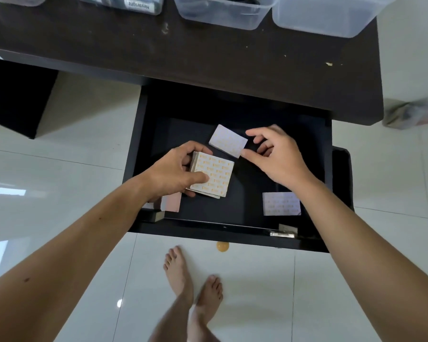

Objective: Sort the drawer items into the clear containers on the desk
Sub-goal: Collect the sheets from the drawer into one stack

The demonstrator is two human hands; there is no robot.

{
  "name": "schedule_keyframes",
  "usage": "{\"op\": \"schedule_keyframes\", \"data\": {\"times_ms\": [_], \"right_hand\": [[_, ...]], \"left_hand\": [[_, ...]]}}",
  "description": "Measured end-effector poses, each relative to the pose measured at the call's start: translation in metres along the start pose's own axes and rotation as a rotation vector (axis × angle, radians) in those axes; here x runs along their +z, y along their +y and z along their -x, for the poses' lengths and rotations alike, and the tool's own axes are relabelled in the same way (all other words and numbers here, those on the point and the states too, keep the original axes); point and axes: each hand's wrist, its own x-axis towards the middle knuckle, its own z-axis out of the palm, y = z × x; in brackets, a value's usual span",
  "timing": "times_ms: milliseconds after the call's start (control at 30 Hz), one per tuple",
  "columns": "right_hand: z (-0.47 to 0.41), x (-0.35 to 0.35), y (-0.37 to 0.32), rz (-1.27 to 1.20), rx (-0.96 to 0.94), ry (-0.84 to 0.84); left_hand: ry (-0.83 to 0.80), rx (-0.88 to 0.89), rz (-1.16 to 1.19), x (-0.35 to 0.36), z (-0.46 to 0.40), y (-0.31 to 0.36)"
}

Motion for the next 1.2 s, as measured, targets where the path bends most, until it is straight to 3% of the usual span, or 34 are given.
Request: {"op": "schedule_keyframes", "data": {"times_ms": [300,467,633,800,1200], "right_hand": [[-0.005,0.013,-0.002,0.134,0.011,0.046],[-0.002,-0.005,-0.002,-0.232,0.170,0.134],[0.012,-0.018,-0.016,-0.666,0.166,0.182],[0.023,-0.006,-0.021,-0.483,0.080,-0.041],[0.031,-0.021,-0.030,-0.208,0.054,-0.100]], "left_hand": [[-0.028,0.002,0.013,-0.002,-0.004,-0.003],[-0.053,0.024,0.064,-0.003,-0.004,-0.003],[-0.061,0.049,0.104,-0.001,-0.004,0.000],[-0.096,0.107,0.194,0.004,-0.004,0.007],[-0.042,0.153,0.151,0.006,-0.006,0.007]]}}
